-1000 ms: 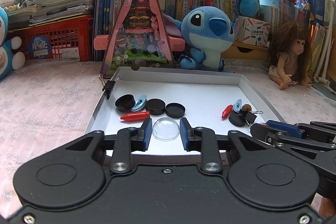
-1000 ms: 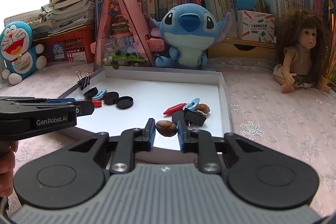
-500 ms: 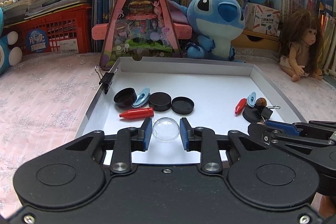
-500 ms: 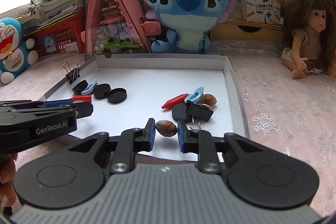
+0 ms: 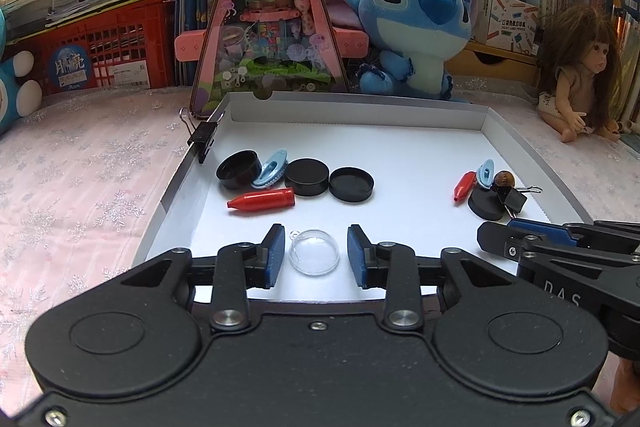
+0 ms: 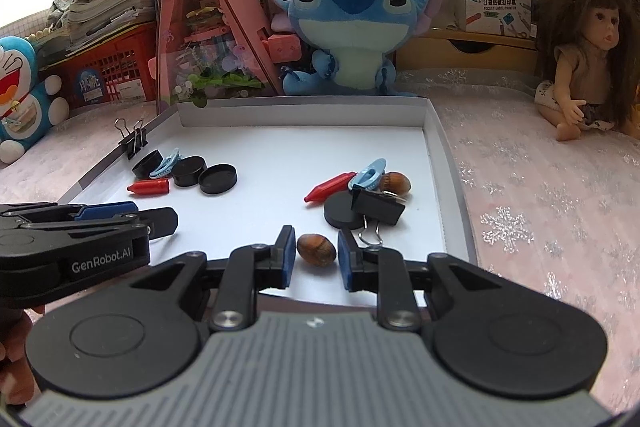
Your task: Organize rigid objects
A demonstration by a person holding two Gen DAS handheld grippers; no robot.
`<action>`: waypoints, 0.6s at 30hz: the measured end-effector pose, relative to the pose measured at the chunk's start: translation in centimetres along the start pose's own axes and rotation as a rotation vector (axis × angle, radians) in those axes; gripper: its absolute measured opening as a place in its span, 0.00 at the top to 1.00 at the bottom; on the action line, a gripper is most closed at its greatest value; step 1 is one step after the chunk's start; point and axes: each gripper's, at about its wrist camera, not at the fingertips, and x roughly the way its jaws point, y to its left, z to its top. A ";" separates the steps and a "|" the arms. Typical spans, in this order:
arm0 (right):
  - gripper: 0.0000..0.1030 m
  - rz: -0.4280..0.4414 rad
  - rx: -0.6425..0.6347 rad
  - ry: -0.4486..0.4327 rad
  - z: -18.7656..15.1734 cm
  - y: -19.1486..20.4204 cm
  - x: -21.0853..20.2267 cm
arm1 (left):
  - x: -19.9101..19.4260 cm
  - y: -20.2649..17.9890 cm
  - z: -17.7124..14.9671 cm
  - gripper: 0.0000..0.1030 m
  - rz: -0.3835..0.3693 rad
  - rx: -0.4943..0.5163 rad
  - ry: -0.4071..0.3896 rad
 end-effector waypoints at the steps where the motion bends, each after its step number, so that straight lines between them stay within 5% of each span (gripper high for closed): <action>1: 0.70 0.000 0.001 -0.001 0.0 0.0 -0.1 | -0.1 -0.1 0.0 0.63 0.000 0.003 -0.002; 3: 0.69 -0.001 0.003 -0.004 0.0 0.0 -0.2 | -0.5 -0.2 0.0 0.60 0.006 0.011 -0.012; 5: 0.54 -0.006 0.006 -0.010 -0.1 -0.1 -0.6 | -1.0 -0.3 -0.1 0.55 0.009 0.013 -0.017; 10: 0.42 -0.027 0.003 -0.051 -0.5 0.0 -2.5 | -3.3 0.0 -0.8 0.41 0.014 0.004 -0.053; 18: 0.30 -0.067 -0.025 -0.121 -2.4 0.1 -6.5 | -8.0 0.4 -3.5 0.32 0.004 0.017 -0.125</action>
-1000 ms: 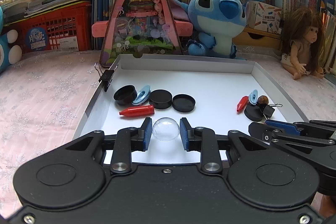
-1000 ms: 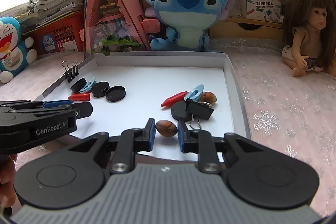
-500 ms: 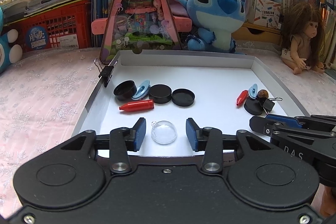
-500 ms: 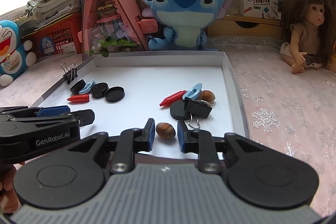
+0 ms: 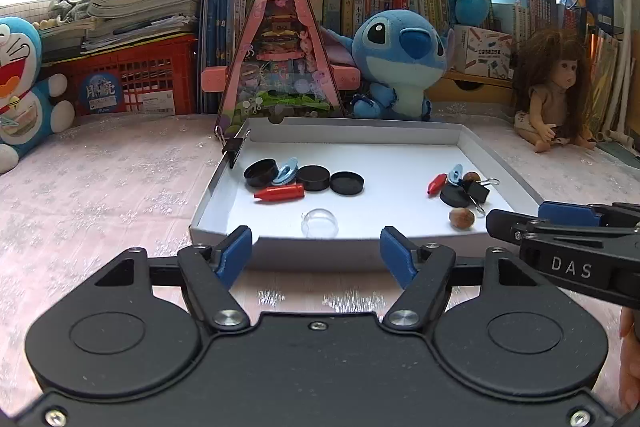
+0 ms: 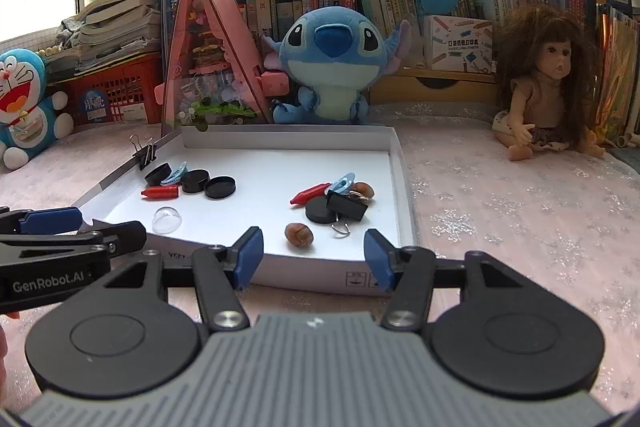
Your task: Organize rigid objects
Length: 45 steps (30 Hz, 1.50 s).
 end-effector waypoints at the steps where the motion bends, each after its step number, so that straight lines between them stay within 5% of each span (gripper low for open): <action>1: 0.27 -0.004 -0.003 0.003 -0.2 0.0 -0.3 | -0.3 0.0 -0.3 0.31 0.003 0.008 -0.001; 13: 0.15 -0.018 -0.019 0.136 -2.6 -0.1 0.8 | 1.5 0.3 -2.3 0.27 0.046 0.003 0.139; 18: 0.00 -0.015 -0.010 0.178 -2.8 -0.3 1.4 | 1.8 0.6 -2.4 0.22 0.063 -0.009 0.152; 25: 0.00 -0.017 -0.022 0.187 -2.9 0.0 1.5 | 2.3 0.6 -2.3 0.02 0.080 -0.016 0.179; 45: 0.00 -0.017 -0.022 0.187 -2.9 -0.1 1.5 | 2.4 0.7 -2.3 0.00 0.085 -0.020 0.182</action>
